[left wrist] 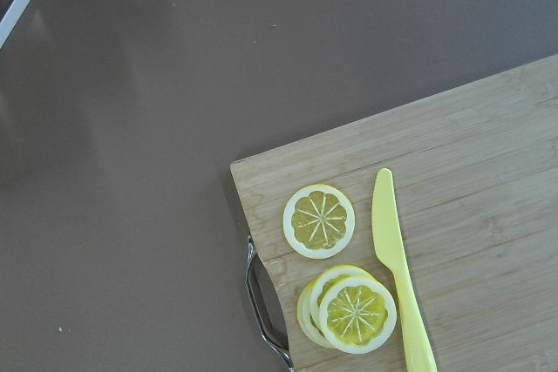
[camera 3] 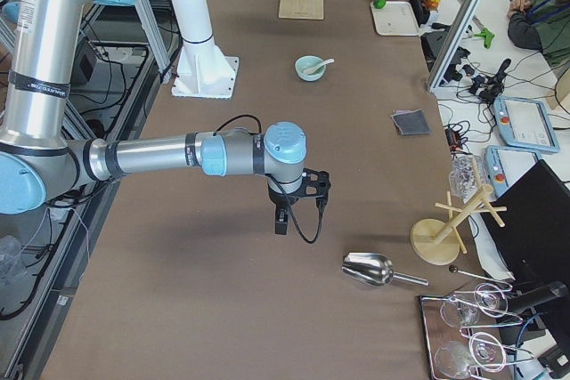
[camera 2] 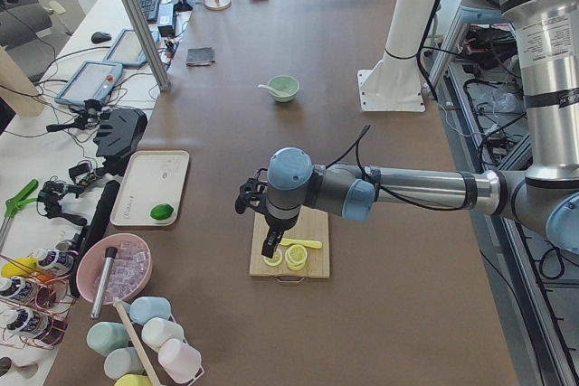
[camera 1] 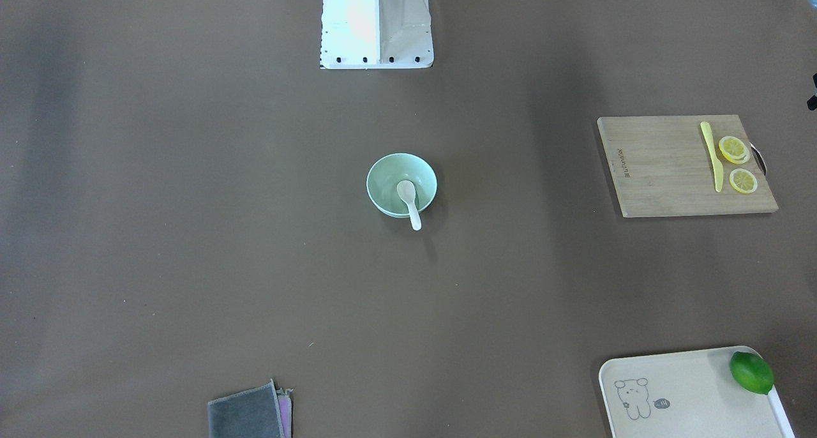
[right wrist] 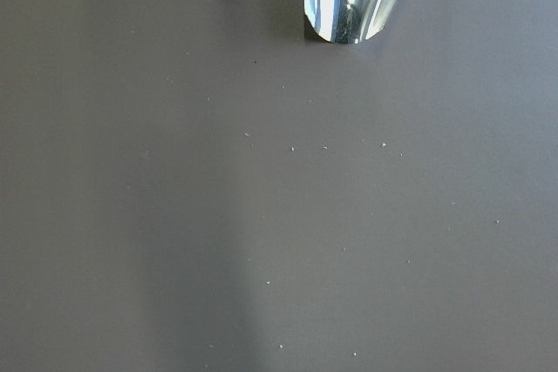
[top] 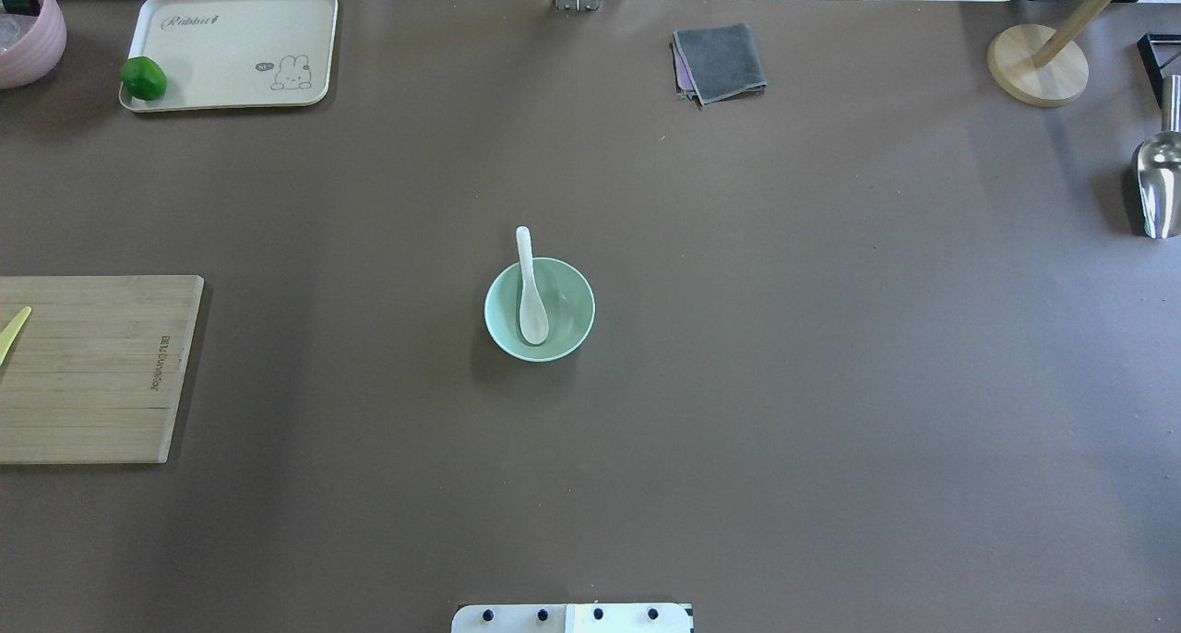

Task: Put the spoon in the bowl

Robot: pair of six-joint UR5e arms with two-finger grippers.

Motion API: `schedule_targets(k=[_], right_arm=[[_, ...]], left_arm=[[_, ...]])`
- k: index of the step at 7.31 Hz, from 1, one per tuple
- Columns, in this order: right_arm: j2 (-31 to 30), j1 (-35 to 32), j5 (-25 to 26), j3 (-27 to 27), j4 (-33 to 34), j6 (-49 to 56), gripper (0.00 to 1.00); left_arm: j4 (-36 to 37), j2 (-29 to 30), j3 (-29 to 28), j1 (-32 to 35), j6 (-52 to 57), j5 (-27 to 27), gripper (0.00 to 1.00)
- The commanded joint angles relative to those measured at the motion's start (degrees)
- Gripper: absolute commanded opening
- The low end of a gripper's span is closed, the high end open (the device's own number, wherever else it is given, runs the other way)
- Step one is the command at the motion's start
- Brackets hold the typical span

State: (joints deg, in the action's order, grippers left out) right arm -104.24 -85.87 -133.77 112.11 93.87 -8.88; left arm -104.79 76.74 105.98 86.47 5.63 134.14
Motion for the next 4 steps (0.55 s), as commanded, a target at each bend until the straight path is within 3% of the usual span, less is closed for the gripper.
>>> schedule_targets(k=[1, 4], right_arm=[[0.09, 0.0, 0.0, -0.4, 0.0, 0.0, 1.0], [0.09, 0.0, 0.0, -0.93, 0.0, 0.0, 1.0]], left_arm=[[-9.77, 0.17, -0.15, 0.98, 0.17, 0.07, 0.98], [-11.14, 0.16, -4.27, 0.9, 0.0, 1.03, 0.98]])
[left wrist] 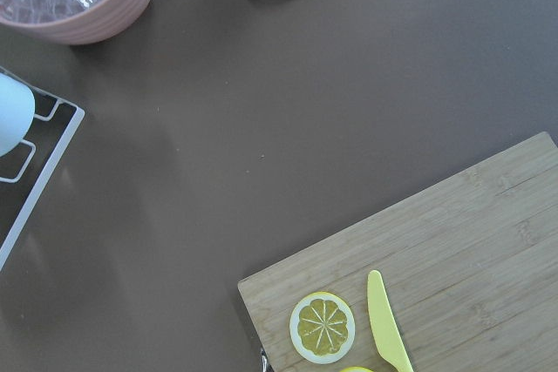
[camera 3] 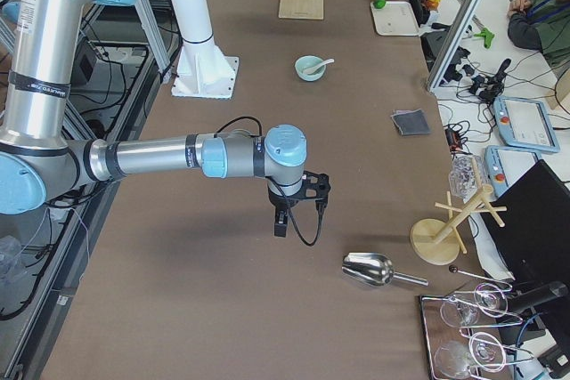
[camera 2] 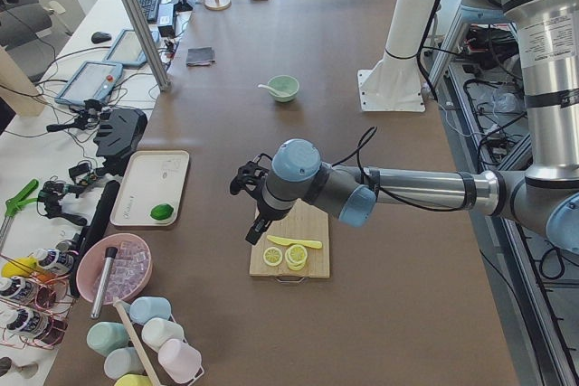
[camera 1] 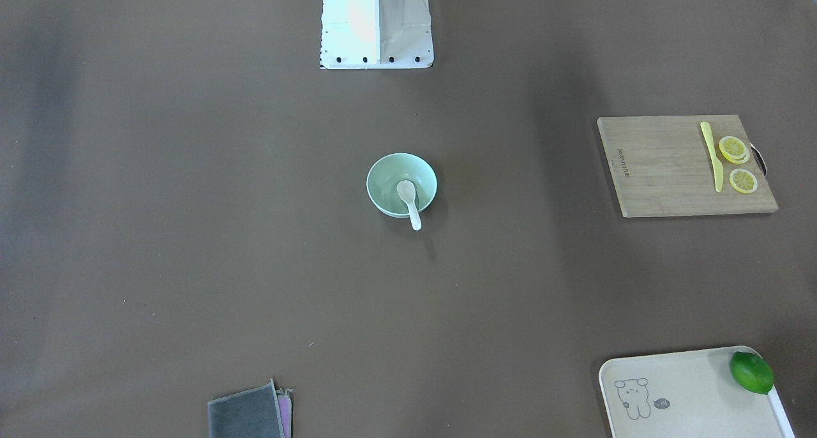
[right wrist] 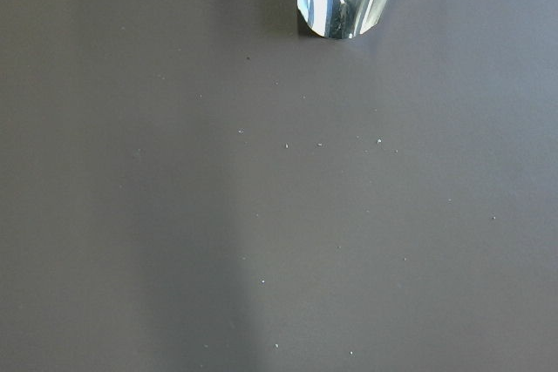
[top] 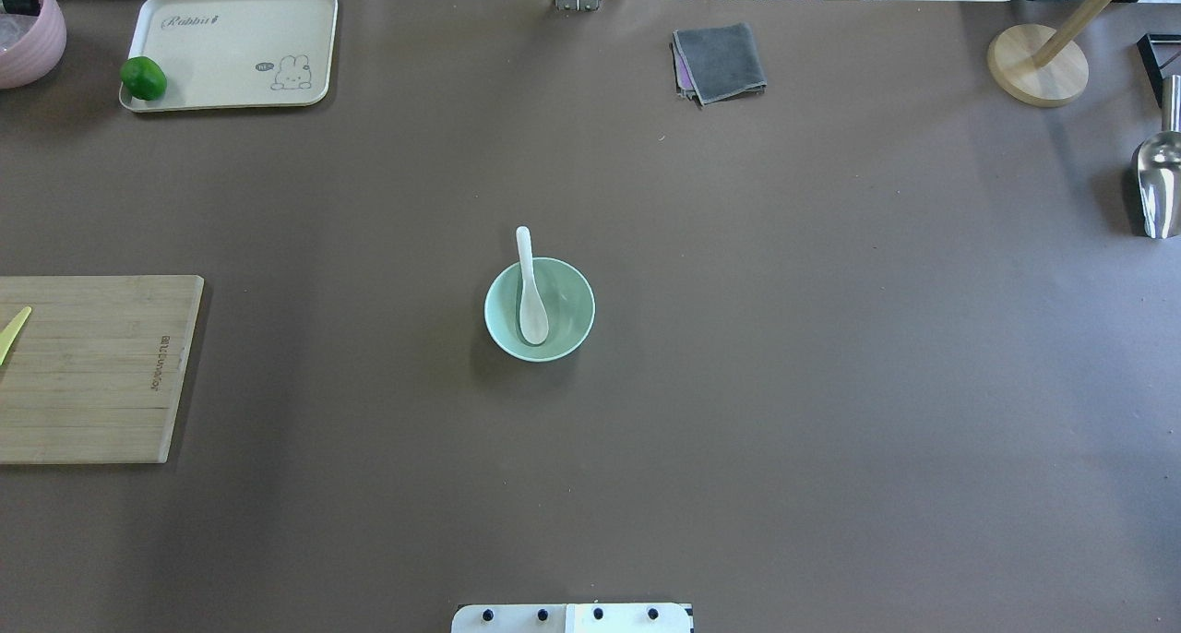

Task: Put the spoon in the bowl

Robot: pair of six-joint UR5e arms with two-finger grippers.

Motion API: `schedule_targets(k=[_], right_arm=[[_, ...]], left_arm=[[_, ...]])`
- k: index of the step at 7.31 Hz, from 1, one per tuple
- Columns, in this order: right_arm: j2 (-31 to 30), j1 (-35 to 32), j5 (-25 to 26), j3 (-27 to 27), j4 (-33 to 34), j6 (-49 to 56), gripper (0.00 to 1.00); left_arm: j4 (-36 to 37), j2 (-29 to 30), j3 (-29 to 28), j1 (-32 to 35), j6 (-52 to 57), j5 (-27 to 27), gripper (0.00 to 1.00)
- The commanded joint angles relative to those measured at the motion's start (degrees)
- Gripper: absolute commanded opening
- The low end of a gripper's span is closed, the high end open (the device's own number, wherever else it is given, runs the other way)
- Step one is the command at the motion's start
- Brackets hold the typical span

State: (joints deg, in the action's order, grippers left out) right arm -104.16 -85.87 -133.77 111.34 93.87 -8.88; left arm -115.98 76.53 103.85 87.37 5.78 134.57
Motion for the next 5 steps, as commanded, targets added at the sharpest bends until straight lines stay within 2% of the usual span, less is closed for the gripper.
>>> schedule_targets(k=[1, 3, 5], right_arm=[[0.01, 0.0, 0.0, -0.42, 0.0, 0.0, 1.0], [0.01, 0.0, -0.09, -0.42, 0.0, 0.09, 1.0], [-0.08, 0.0, -0.09, -0.42, 0.0, 0.09, 1.0]], left_arm=[[1.97, 0.55, -2.16, 0.08, -1.81, 2.17, 0.98], [13.01, 3.61, -1.19, 0.26, -5.08, 2.01, 0.98], [12.54, 2.58, -1.45, 1.4, -4.81, 1.66, 0.98]])
